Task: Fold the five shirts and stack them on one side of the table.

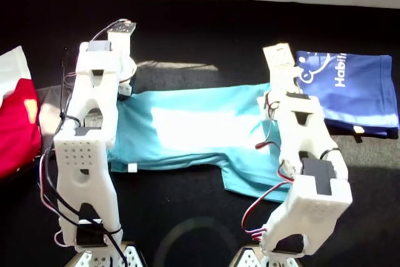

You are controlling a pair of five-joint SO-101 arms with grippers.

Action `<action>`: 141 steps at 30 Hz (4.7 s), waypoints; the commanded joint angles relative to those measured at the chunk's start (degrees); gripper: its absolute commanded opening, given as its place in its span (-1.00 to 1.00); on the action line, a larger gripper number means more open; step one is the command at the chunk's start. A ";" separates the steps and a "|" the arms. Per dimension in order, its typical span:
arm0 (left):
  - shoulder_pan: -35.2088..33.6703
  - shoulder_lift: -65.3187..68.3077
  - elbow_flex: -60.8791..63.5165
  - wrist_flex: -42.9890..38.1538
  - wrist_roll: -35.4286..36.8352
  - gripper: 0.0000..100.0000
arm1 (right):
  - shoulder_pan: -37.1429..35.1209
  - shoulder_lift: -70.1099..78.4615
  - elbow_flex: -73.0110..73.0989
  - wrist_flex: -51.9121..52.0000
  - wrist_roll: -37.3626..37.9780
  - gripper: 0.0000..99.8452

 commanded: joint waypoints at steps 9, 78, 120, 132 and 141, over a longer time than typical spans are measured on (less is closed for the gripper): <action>-0.57 18.07 -45.41 24.44 0.26 -0.98 | 1.19 3.30 -10.77 9.80 0.09 -0.98; -3.30 -48.40 76.53 -26.37 -3.16 -0.98 | -16.66 -60.09 32.13 41.01 0.53 -0.70; -3.30 -48.40 76.53 -26.37 -3.16 -0.98 | -19.91 -60.53 36.26 33.63 0.62 -0.99; -3.30 -48.40 76.53 -26.37 -3.16 -0.98 | -19.91 -60.09 38.11 33.71 0.53 -0.84; -3.30 -48.40 76.53 -26.37 -3.16 -0.98 | -10.07 -60.70 26.24 42.51 6.07 -0.69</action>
